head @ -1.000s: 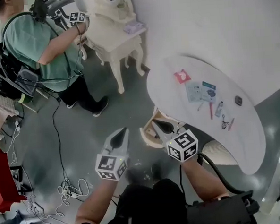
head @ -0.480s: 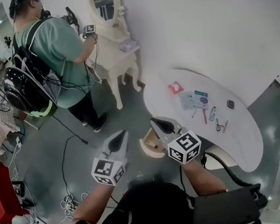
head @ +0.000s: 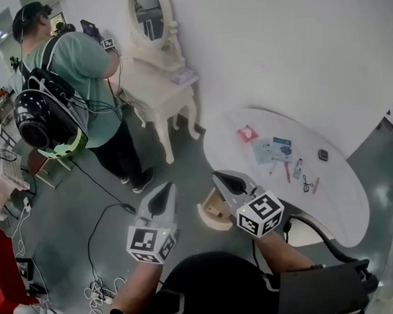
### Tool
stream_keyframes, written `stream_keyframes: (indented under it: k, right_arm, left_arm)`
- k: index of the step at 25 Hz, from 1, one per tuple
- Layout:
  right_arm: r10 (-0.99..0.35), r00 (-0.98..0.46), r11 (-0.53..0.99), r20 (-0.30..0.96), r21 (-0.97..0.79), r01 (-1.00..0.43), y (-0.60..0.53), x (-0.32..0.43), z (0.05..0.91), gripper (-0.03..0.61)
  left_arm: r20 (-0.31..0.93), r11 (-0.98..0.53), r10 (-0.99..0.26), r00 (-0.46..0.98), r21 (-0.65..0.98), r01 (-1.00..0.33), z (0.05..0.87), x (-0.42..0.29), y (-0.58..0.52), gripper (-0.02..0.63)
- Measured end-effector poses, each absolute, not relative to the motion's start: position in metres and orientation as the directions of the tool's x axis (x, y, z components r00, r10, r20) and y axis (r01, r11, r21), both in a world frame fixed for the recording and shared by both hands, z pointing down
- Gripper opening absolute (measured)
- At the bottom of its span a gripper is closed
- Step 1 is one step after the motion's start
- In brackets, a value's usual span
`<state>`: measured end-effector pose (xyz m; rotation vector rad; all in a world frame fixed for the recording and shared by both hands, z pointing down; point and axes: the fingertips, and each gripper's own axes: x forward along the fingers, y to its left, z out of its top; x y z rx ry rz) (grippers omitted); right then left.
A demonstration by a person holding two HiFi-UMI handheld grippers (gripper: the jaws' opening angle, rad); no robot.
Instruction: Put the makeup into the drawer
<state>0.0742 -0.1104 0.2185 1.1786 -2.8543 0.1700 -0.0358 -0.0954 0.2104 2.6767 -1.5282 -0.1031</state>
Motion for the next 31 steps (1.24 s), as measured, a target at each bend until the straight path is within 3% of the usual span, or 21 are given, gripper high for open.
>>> stream_keyframes:
  k: [31]
  right_arm:
    - [-0.748,-0.662,0.657,0.047,-0.091,-0.748,-0.106,0.087,0.21,0.0]
  left_arm:
    - [-0.055,-0.498,-0.867,0.495,0.096,-0.862,0.211,-0.029,-0.079,0.0]
